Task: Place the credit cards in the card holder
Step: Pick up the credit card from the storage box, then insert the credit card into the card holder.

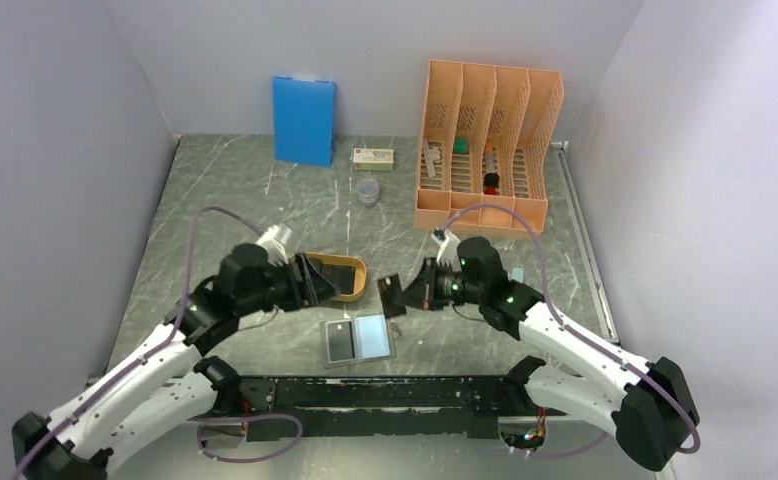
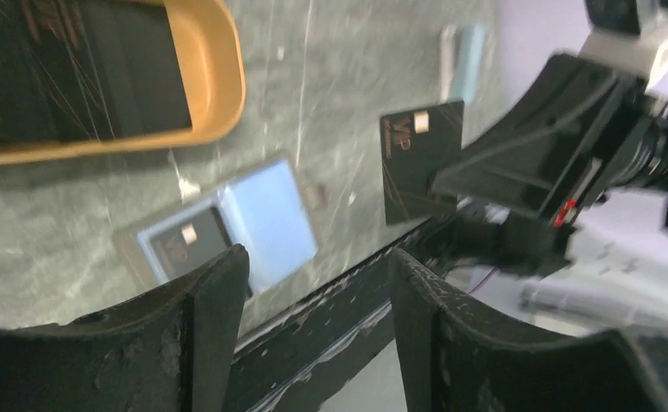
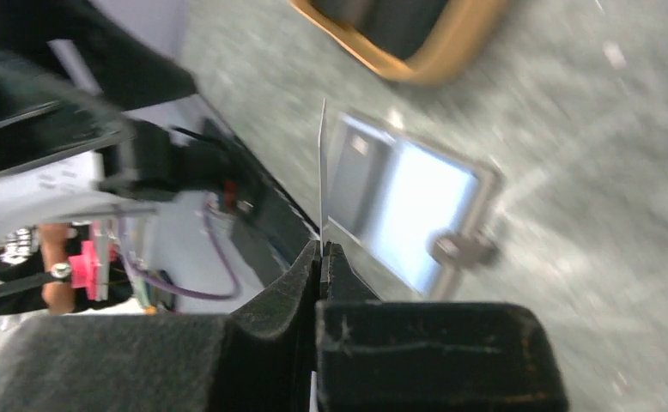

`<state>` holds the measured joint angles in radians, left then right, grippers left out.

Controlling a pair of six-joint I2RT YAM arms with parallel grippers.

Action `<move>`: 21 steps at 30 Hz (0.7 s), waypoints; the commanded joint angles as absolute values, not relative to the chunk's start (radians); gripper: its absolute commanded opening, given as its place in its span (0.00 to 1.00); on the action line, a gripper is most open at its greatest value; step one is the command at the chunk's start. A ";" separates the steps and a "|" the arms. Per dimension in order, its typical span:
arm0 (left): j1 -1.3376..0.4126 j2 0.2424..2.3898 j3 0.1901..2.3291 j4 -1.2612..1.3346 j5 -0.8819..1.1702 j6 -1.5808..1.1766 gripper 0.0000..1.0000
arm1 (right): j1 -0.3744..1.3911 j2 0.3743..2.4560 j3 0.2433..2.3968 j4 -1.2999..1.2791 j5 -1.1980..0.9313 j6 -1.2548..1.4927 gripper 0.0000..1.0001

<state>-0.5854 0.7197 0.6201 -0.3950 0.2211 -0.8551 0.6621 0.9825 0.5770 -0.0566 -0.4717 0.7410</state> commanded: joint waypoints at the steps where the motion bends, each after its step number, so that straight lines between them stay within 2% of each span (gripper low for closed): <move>1: -0.823 0.752 0.549 -0.366 0.013 -0.842 0.63 | 0.665 0.906 0.488 -0.241 -0.406 0.674 0.00; 5: -1.027 0.897 0.577 -0.290 -0.111 -0.843 0.57 | 0.673 0.877 0.443 -0.235 -0.434 0.699 0.00; 8: -1.117 1.042 0.622 -0.276 -0.203 -0.839 0.55 | 0.686 0.866 0.427 -0.230 -0.429 0.721 0.00; 21: -1.192 1.349 0.722 -0.210 -0.323 -0.812 0.63 | 0.701 0.753 0.371 -0.276 -0.394 0.756 0.00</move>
<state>-1.1706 1.3010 0.6609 -0.2665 -0.2485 -0.8375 0.6949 0.7837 0.3855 -0.2611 -0.4068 0.7456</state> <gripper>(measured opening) 0.618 0.010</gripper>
